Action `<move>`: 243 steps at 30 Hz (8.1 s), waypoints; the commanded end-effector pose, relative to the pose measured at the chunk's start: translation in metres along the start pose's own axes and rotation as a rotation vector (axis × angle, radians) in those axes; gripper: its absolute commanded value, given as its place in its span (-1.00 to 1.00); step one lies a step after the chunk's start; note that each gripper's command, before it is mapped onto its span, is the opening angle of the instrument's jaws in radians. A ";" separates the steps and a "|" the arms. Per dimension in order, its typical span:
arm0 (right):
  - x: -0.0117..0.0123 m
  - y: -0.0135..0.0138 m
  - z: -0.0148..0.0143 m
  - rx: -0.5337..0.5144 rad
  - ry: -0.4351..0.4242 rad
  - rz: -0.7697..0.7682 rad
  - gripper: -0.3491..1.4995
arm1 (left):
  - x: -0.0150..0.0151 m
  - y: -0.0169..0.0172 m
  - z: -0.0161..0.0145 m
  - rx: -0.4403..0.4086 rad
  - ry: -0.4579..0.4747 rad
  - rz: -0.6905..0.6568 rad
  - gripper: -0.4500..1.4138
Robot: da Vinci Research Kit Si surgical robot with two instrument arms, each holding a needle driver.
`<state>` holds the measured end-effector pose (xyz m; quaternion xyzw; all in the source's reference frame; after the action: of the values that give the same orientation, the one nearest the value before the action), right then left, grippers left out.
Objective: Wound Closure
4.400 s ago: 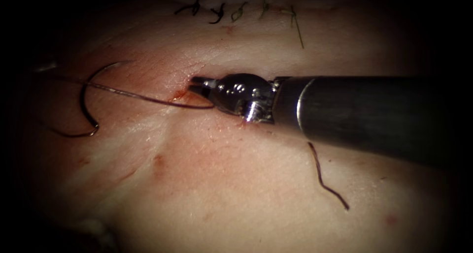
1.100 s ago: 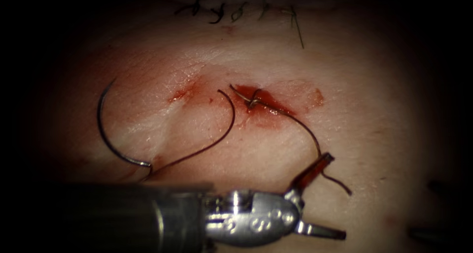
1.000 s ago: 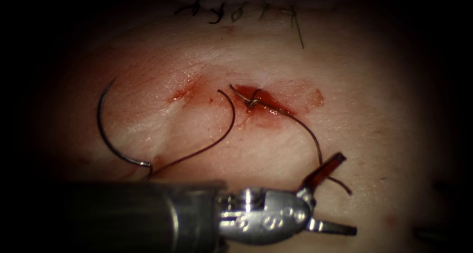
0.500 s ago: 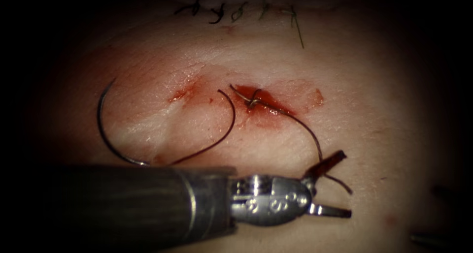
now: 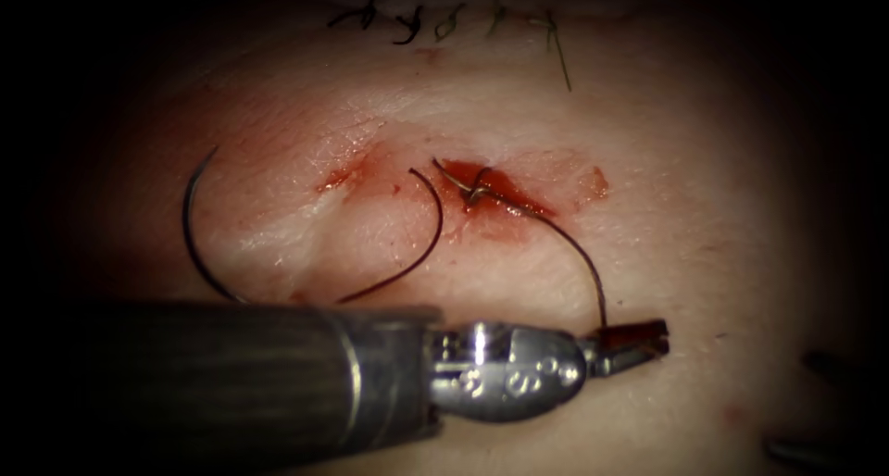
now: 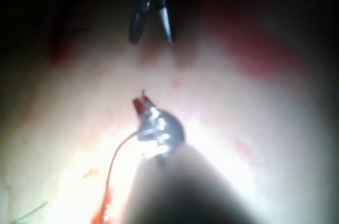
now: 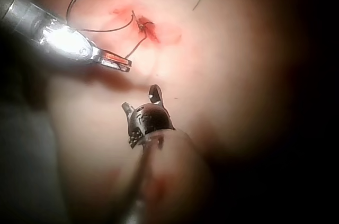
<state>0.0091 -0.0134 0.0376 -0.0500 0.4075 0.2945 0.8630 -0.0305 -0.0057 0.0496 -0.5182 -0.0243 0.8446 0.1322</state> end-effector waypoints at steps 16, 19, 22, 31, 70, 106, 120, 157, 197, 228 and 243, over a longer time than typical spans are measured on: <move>0.0038 0.0001 0.0113 0.040 0.153 -0.017 0.82 | -0.0016 -0.0089 -0.0076 -0.029 0.057 -0.143 -1.00; 0.0040 0.0011 0.0142 0.014 0.159 -0.024 0.82 | -0.0016 -0.0105 -0.0090 -0.011 0.067 -0.154 -1.00; 0.0043 0.0026 0.0186 -0.001 0.161 -0.020 0.85 | -0.0018 -0.0128 -0.0113 0.018 0.071 -0.174 -1.00; 0.0033 0.0031 0.0274 0.006 0.125 -0.042 0.92 | -0.0021 -0.0148 -0.0138 0.048 0.068 -0.185 -1.00; 0.0011 0.0004 0.0376 0.041 0.095 -0.095 0.94 | -0.0007 -0.0141 -0.0145 0.052 0.060 -0.157 -1.00; 0.0004 0.0021 0.0362 0.137 0.098 -0.135 -1.00 | 0.0010 -0.0145 -0.0180 0.052 0.068 -0.140 -1.00; -0.0040 0.0111 0.0168 -0.024 0.126 -0.029 0.97 | -0.0050 -0.0195 -0.0254 0.133 0.045 -0.146 -1.00; -0.0068 0.0066 0.0166 -0.017 0.112 -0.031 0.98 | -0.0221 -0.0265 -0.0197 0.173 -0.033 -0.098 -1.00; -0.0073 0.0051 0.0172 -0.012 0.115 -0.022 0.98 | -0.0247 -0.0164 -0.0293 0.252 -0.272 -0.160 0.66; -0.0073 0.0049 0.0167 -0.005 0.114 -0.018 0.97 | -0.0279 -0.0155 -0.0248 -0.273 -0.787 0.540 0.26; -0.0074 0.0049 0.0168 -0.006 0.114 -0.019 0.98 | -0.0247 -0.0168 -0.0204 -0.351 -0.861 0.979 -0.10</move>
<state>0.0134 -0.0069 0.0542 -0.0749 0.4535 0.2844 0.8413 0.0017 0.0029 0.0640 -0.0968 0.0270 0.9196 -0.3798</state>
